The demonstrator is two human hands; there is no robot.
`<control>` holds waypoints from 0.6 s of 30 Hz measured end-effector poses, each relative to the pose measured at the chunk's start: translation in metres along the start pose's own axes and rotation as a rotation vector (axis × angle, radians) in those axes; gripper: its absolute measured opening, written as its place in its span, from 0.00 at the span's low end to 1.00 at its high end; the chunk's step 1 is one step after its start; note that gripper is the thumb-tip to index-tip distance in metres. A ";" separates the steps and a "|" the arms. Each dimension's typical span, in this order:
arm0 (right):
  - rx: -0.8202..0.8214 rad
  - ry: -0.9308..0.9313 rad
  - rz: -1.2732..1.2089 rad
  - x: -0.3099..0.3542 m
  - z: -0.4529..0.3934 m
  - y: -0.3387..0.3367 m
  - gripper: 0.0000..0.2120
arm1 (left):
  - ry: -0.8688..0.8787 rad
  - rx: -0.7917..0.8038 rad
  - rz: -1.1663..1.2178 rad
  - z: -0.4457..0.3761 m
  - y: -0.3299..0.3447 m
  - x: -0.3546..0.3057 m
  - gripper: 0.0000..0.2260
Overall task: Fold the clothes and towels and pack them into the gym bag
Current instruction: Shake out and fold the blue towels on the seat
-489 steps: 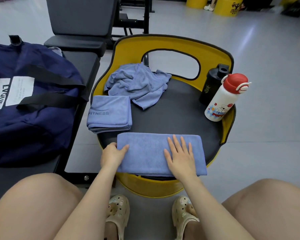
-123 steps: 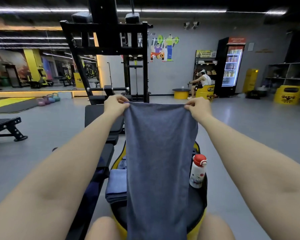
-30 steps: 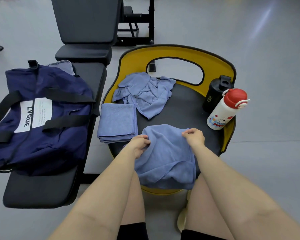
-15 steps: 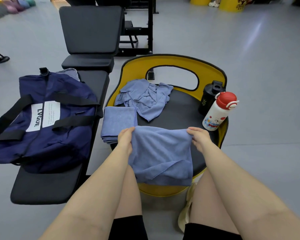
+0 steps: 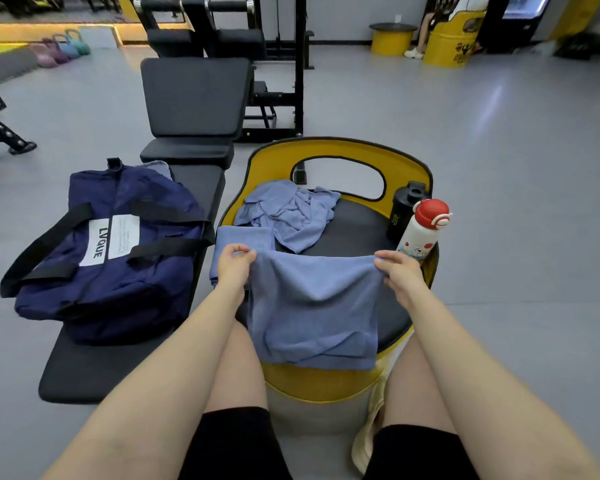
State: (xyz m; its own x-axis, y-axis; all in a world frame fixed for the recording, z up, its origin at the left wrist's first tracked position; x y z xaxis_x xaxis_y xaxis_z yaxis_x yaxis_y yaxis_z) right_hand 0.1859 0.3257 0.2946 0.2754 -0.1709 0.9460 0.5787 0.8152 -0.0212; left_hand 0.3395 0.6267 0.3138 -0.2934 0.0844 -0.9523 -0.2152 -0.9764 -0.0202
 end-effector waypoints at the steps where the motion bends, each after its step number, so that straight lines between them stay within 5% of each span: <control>1: 0.002 -0.034 -0.001 0.009 0.005 0.001 0.06 | 0.025 0.011 -0.020 0.004 -0.001 -0.008 0.10; 7: -0.084 -0.218 0.055 0.049 0.028 -0.017 0.03 | 0.138 0.063 -0.054 0.021 -0.016 -0.033 0.07; 18: 0.010 -0.275 0.126 0.062 0.049 -0.018 0.18 | 0.201 0.109 -0.087 0.041 -0.038 -0.050 0.11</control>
State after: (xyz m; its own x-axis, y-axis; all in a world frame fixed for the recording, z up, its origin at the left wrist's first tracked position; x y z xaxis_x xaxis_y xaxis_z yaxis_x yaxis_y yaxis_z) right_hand 0.1547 0.3271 0.3699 0.1262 0.0873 0.9882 0.5451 0.8262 -0.1426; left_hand 0.3246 0.6672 0.3749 -0.0803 0.1156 -0.9900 -0.3340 -0.9389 -0.0825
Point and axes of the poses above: each hand's wrist, its own z-axis away from the middle knuckle, its own y-axis out of the palm, x = y × z, the point moved 8 cm from there along -z, towards the middle knuckle, and after that the axes turned 10 degrees about x, right-handed, at the moved point
